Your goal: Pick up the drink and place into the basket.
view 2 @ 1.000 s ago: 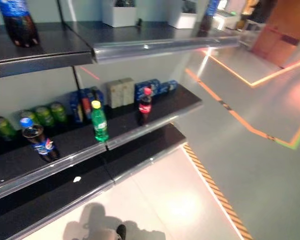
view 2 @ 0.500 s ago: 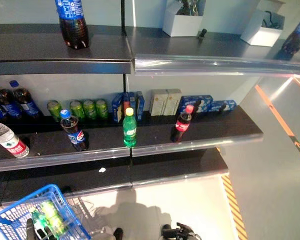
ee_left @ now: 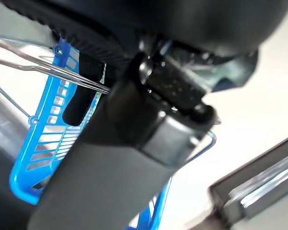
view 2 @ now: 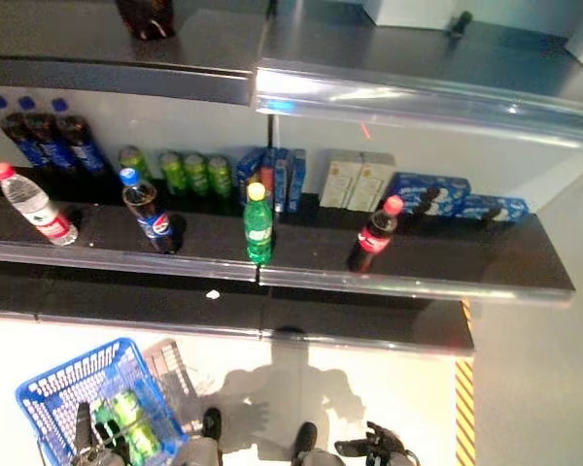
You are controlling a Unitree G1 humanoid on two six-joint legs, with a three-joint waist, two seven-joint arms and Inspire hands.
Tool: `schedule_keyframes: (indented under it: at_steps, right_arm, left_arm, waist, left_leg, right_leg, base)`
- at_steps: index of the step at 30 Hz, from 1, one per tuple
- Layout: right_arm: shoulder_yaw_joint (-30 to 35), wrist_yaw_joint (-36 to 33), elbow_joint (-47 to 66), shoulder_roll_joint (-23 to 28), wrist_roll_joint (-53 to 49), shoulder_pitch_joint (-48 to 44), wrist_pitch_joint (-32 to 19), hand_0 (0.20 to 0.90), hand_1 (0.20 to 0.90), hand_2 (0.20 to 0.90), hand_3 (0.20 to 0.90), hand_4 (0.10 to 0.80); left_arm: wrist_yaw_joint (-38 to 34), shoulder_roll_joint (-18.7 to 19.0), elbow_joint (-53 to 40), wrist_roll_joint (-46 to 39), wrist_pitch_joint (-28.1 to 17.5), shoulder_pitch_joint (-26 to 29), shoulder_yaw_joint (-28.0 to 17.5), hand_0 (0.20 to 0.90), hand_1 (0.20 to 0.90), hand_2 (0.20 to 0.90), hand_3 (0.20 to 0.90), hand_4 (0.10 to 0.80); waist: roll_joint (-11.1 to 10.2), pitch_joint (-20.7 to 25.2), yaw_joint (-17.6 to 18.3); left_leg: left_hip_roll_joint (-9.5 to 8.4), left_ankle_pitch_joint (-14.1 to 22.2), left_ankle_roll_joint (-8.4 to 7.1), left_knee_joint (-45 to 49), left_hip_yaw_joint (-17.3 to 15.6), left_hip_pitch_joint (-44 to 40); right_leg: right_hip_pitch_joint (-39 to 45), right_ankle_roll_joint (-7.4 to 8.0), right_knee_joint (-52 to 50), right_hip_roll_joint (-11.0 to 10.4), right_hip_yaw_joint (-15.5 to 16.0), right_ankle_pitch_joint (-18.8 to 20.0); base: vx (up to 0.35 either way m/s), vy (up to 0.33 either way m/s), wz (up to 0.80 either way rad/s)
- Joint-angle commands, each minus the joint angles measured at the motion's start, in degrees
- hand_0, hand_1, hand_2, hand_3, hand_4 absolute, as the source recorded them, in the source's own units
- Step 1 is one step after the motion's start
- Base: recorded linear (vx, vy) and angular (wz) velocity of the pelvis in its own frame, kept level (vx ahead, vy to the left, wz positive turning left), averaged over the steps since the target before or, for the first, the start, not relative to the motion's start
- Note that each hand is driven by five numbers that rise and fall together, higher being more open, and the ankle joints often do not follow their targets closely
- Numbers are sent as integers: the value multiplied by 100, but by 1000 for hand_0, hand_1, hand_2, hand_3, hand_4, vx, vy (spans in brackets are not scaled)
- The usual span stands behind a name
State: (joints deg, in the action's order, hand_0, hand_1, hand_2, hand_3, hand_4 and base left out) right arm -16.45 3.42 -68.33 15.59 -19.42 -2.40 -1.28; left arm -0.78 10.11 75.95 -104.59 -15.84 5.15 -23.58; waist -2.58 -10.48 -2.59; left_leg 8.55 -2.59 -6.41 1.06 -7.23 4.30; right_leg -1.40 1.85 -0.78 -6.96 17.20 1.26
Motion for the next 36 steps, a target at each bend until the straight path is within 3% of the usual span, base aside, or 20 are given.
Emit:
schedule_keyframes:
  at_steps: [1,3,6,10,14,20,23,29,36]
  right_arm:
    - [-262,306,476,87,269,-242,-273,900,900,900,900,800]
    - [-434,254,1039,128,291,-241,-195,900,900,900,900,800]
    - [-718,-13,2660,264,223,-129,332,900,900,900,900,800]
    - [-807,-97,4187,580,212,205,346,900,900,900,900,800]
    - [-627,63,4993,915,62,284,126,900,900,900,900,800]
    - [-86,357,6406,1491,-92,273,300,900,900,900,900,800]
    - [452,317,7114,1749,-293,392,37,900,900,900,900,800]
    - [1131,169,7825,1755,-493,671,-534,900,900,900,900,800]
    - [1527,-962,8153,1586,-492,517,-1096,900,900,900,900,800]
  left_arm:
    - [400,257,33,186,-141,-503,-73,300,300,300,200,100]
    - [443,271,-58,260,-107,-497,-6,300,300,300,200,100]
    - [269,308,-482,144,-234,-542,132,300,300,300,200,100]
    - [-9,490,-779,215,-372,-544,179,300,300,300,200,100]
    - [-155,507,-924,296,-483,-589,176,300,300,300,200,100]
    - [-367,473,-757,417,-382,-860,-54,300,300,300,200,100]
    - [-438,450,-559,694,-251,-988,-251,300,300,300,200,100]
    - [-226,349,-482,886,-224,-1151,-435,300,300,300,200,100]
    - [-96,234,-684,977,-253,-1117,-353,300,300,300,200,100]
  waist:
    - [169,191,18]
    - [160,191,39]
    - [117,144,104]
    - [47,112,362]
    - [-73,153,475]
    - [-92,195,609]
    - [-75,266,736]
    - [12,335,892]
    - [156,267,918]
  left_leg:
    - [492,-357,-223,-90,283,-549]
    - [454,-207,-209,-99,201,-629]
    - [330,6,-92,-33,229,-689]
    - [304,103,48,-38,284,-803]
    - [390,169,-9,52,183,-846]
    - [552,166,-41,105,-114,-923]
    - [594,167,-63,63,-241,-994]
    - [568,220,-51,44,-367,-1050]
    - [517,330,-36,368,-442,-927]
  right_leg:
    - [-11,335,-363,-317,-40,-82]
    - [68,407,-364,-423,14,-57]
    - [93,499,-464,-479,-76,-72]
    - [3,514,-770,-369,-535,-252]
    - [119,500,-521,-343,-649,-190]
    - [201,511,-341,-304,-748,-116]
    - [231,533,-246,-286,-837,-89]
    - [177,581,-288,-334,-907,-101]
    - [83,535,-499,-377,-905,-203]
  base:
    - [15,136,7]
    - [17,129,39]
    - [26,96,26]
    - [12,24,-3]
    - [12,-60,4]
    - [9,-56,-18]
    - [28,-15,-25]
    - [25,39,-18]
    - [44,56,-8]
